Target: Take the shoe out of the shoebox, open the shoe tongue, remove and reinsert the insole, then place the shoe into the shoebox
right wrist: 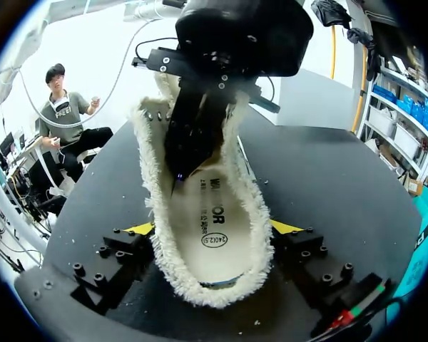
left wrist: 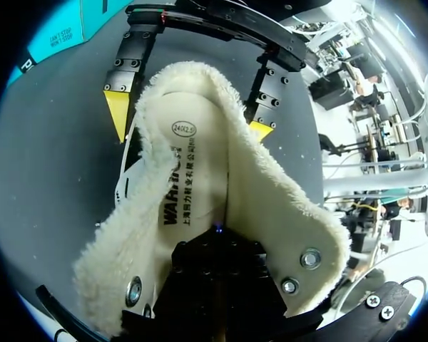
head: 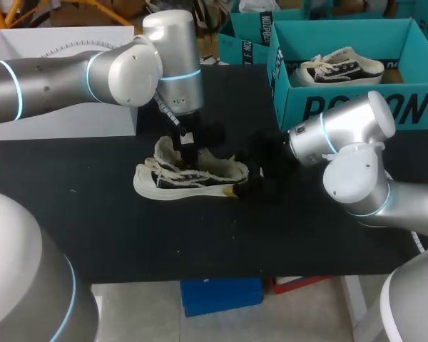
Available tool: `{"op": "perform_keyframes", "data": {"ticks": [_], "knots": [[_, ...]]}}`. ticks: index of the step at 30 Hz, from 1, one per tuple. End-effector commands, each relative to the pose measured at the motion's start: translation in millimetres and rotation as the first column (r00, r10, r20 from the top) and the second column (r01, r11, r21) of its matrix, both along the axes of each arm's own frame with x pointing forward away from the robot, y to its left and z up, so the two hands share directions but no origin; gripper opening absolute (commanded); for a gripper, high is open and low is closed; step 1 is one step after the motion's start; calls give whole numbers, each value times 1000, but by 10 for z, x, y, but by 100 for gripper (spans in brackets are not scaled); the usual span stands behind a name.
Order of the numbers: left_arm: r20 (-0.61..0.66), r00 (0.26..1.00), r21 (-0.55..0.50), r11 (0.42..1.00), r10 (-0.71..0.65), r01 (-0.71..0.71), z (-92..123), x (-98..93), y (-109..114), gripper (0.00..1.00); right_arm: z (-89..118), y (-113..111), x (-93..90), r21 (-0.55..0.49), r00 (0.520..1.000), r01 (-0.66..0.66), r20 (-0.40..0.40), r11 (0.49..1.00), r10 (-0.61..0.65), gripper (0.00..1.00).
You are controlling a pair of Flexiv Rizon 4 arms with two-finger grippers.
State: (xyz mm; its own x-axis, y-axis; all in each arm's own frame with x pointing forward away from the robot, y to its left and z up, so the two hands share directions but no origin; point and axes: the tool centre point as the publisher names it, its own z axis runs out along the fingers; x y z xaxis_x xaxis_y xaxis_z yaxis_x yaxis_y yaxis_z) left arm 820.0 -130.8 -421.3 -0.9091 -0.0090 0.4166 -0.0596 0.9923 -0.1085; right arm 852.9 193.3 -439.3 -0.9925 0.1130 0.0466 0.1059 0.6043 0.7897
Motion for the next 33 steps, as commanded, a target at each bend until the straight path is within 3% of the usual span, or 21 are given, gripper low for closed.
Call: {"op": "perform_keyframes", "data": {"ticks": [1, 3, 7, 9, 16, 33], "knots": [[-10, 1000, 2, 1000, 2, -2, -177, -19, -28, 0, -21, 11, 16, 0, 1000, 3, 0, 1000, -3, 0], [-11, 1000, 3, 1000, 3, -3, -192, -19, -28, 0, -21, 11, 16, 0, 1000, 3, 0, 1000, -3, 0], [8, 1000, 3, 1000, 9, -9, -181, -21, -26, 35, -21, 11, 16, 0, 1000, 3, 0, 1000, -3, 0], [32, 999, 4, 1000, 11, -11, -160, -30, -27, 38, -21, 11, 16, 0, 1000, 3, 0, 1000, -3, 0], [154, 986, 49, 997, 59, -67, -156, -82, -27, 35, -21, 11, 16, 0, 1000, 3, 0, 1000, -3, 0], [371, 918, 124, 972, 141, -200, -478, -75, 148, 32, -21, 11, 16, 0, 1000, 3, 0, 1000, -3, 0]]}}
